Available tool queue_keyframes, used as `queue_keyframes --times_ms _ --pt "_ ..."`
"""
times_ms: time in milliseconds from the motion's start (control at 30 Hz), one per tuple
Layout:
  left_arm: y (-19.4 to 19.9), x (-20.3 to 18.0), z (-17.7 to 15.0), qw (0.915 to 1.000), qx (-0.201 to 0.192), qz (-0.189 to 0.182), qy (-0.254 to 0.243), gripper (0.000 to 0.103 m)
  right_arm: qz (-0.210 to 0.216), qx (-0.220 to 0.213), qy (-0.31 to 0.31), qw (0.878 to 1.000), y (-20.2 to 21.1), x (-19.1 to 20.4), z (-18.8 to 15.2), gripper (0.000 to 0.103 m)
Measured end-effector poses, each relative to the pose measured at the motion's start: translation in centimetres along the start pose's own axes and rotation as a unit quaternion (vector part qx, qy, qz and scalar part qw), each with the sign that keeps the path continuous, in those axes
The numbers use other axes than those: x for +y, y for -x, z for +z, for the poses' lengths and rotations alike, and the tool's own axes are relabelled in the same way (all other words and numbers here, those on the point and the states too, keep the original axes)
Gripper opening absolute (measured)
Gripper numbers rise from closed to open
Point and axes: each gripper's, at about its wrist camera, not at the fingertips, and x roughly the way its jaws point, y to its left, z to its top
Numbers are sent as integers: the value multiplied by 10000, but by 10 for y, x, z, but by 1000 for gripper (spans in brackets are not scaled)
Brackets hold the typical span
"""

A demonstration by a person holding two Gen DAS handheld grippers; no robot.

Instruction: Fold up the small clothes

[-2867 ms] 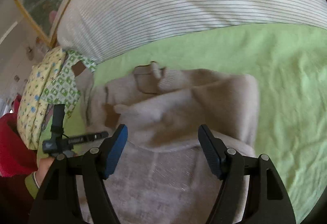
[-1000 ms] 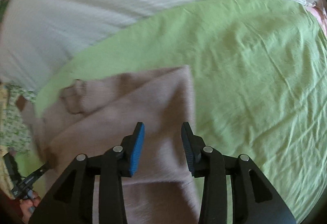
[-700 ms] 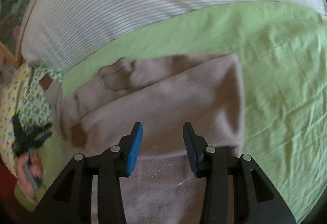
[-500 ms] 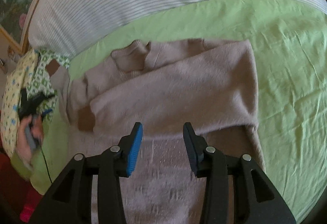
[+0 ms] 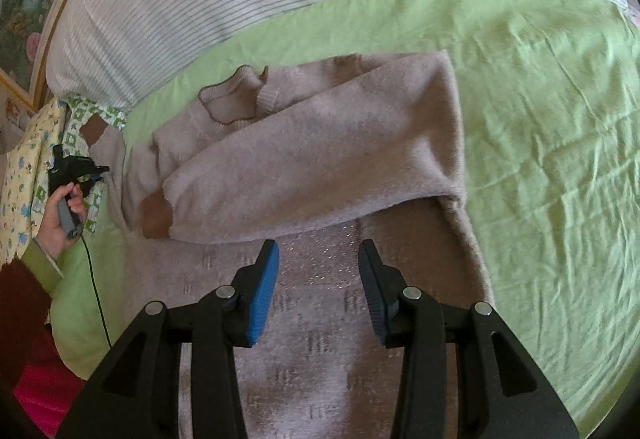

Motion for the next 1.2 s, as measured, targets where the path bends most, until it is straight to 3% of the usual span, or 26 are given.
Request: queue_keyframes --times_ms 133,233,300,333,367,433,533,633,733,933,1067,1200 --pt "66 -88 -43 9886 -342 -917 -1144 3 128 -110 -183 9997 4 -5 4 43" --pt "97 -158 -97 9669 -260 -1591 -1979 4 200 -230 -287 9991 8 -6 8 43" --pt "105 -196 -143 9459 72 -2020 -2538 10 223 -293 -343 9987 10 -6 10 43" --pt "102 -221 -175 9333 221 -2041 -2947 19 222 -318 -384 9985 10 -6 11 43" --pt "97 -232 -196 9256 299 -1959 -3225 24 219 -333 -440 9982 11 -8 11 43" --pt "83 -252 -239 9083 561 -1749 -3758 45 229 -334 -543 9977 11 -11 13 43" --pt "72 -242 -282 8947 873 -1507 -4113 48 118 -325 -558 9978 12 -14 18 43" --pt "74 -207 -291 8996 1005 -1381 -4020 53 49 -329 -482 9983 12 -13 22 44" --pt "78 -164 -287 9125 852 -1046 -3862 60 61 -311 -376 9988 5 -8 27 50" --pt "72 -74 -246 9360 683 -20 -3454 65 271 -229 -126 9993 -30 19 45 53" --pt "62 -45 -228 9450 769 136 -3177 65 464 -164 109 9987 -64 48 74 53" --pt "48 -37 -226 9467 837 229 -3101 65 504 53 298 9983 -100 70 99 53"
